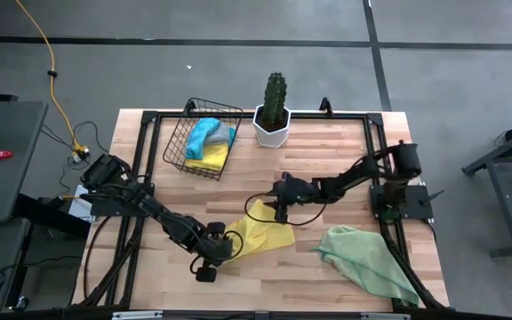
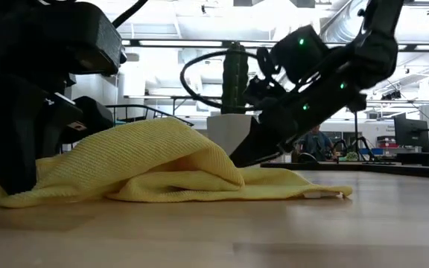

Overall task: Fold microfiber towels
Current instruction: Fold the yellow microfiber towel on the table

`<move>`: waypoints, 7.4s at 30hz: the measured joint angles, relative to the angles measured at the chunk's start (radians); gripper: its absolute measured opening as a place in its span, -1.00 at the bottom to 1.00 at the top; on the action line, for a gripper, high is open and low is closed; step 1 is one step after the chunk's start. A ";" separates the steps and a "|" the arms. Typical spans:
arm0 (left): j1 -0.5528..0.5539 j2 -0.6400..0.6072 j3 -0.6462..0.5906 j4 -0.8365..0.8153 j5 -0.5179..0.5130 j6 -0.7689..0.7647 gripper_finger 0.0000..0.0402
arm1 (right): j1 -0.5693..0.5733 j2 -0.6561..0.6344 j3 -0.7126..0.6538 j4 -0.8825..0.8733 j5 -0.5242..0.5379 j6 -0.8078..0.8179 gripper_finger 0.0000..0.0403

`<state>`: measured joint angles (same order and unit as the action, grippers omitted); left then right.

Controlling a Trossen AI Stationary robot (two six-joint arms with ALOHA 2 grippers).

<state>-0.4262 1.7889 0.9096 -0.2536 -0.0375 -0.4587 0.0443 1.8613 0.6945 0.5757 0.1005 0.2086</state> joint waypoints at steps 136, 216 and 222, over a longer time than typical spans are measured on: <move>-0.145 0.060 0.174 -0.550 -0.311 0.070 -0.22 | 0.683 -0.225 0.157 -0.709 -0.059 0.509 0.12; 0.165 -0.004 0.097 -0.028 -0.647 0.358 -0.22 | 0.670 0.058 0.142 -0.094 -0.197 0.380 -0.32; 0.165 -0.004 0.097 -0.022 -0.649 0.359 -0.22 | 0.670 0.061 0.141 -0.087 -0.278 0.413 -0.32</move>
<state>-0.2611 1.7847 1.0065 -0.2755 -0.6867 -0.0996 0.7143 1.9226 0.8356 0.4889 -0.1773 0.6212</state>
